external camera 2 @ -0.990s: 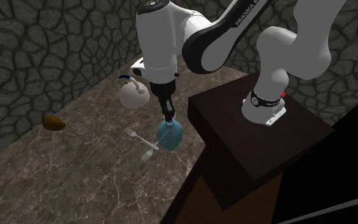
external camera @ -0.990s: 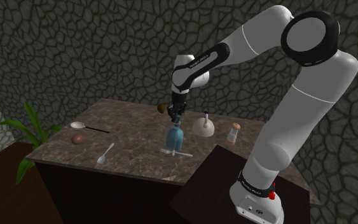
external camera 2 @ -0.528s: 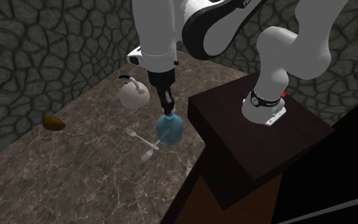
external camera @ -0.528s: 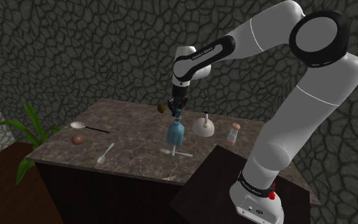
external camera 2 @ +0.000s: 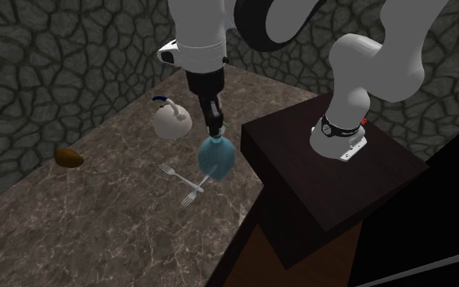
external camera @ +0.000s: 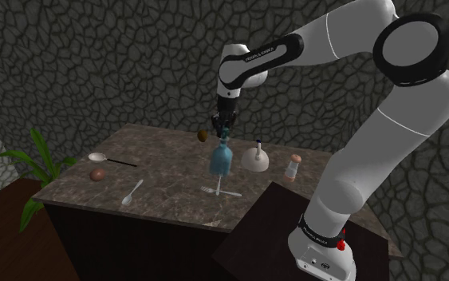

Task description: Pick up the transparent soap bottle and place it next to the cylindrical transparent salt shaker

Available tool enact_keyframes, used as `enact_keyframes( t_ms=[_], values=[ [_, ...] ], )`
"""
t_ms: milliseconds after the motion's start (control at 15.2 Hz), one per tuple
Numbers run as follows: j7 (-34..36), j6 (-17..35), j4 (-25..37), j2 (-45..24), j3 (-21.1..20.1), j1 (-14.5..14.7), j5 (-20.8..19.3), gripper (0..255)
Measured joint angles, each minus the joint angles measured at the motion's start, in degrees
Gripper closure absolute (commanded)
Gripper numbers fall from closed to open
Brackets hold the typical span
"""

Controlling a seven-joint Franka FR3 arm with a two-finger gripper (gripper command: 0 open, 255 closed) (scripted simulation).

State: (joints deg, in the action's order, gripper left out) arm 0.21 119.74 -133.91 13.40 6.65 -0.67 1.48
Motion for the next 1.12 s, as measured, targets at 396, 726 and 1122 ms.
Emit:
enact_keyframes(
  t_ms=[396, 726, 1122],
  values=[
    [0.27, -4.84, 3.15, 1.70, -0.08, -0.07, -0.26, 255],
    [-0.21, -8.07, 5.37, 2.69, 0.30, -0.39, -0.53, 255],
    [-7.59, -9.15, 5.41, 3.56, 5.34, -3.76, -2.34, 255]
  ],
)
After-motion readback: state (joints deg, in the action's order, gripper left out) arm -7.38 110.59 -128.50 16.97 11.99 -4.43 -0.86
